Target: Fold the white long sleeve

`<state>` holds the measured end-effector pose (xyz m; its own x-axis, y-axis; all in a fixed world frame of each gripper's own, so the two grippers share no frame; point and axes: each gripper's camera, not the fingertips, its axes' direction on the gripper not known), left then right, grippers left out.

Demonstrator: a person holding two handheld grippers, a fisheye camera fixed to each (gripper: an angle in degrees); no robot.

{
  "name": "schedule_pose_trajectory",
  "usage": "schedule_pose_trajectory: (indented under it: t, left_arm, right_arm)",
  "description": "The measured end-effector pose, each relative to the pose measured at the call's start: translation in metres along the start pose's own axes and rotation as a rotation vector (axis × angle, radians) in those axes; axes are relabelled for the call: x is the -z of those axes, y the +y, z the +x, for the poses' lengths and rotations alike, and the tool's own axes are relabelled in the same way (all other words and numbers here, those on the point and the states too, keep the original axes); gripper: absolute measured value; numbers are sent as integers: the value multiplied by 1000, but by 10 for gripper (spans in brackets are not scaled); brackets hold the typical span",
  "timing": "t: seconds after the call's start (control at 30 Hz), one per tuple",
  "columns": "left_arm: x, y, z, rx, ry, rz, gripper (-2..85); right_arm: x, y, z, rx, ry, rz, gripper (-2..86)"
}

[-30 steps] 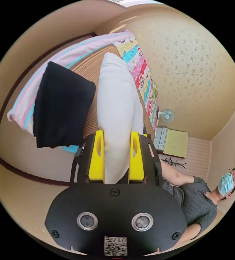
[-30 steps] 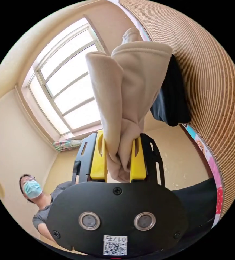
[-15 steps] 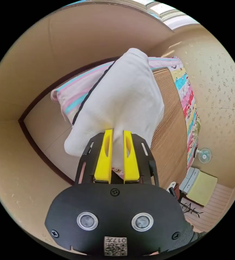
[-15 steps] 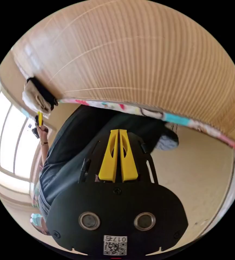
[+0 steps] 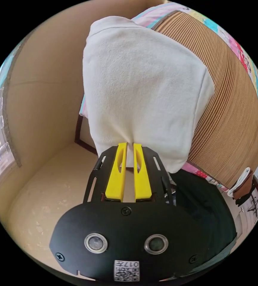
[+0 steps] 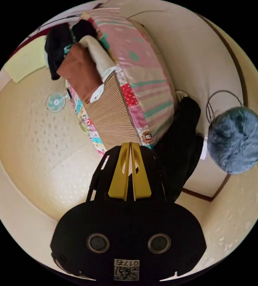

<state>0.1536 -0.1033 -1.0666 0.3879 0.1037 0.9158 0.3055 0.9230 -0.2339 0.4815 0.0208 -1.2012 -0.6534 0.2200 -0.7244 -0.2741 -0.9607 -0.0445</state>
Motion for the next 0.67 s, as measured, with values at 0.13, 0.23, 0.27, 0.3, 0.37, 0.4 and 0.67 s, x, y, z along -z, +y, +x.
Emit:
schedule_pose_trajectory:
  t: [0.13,0.23,0.27,0.3,0.37,0.4,0.67]
  left_arm:
    - [13,37,12,34,-55,-99,15]
    - [17,75,28,43,-180,-136,1]
    - [16,83,31,43,-205,-151,0]
    - [13,99,40,41,-241,-176,-2]
    - [7,129,55,31,-264,-195,-3]
    - [1,151,67,31,-266,-208,-4]
    - [-87,281,172,59,-99,-411,-4]
  right_arm:
    - [-25,49,72,-209,-211,77,4]
    - [-34,64,84,-319,-334,169,4]
    - [-34,64,79,-345,-387,230,4]
    - [-35,63,74,-352,-416,262,4]
    - [-41,49,43,-348,-553,361,4]
    - [-44,43,33,-340,-589,375,4]
    - [-99,-74,-163,-61,-769,264,4]
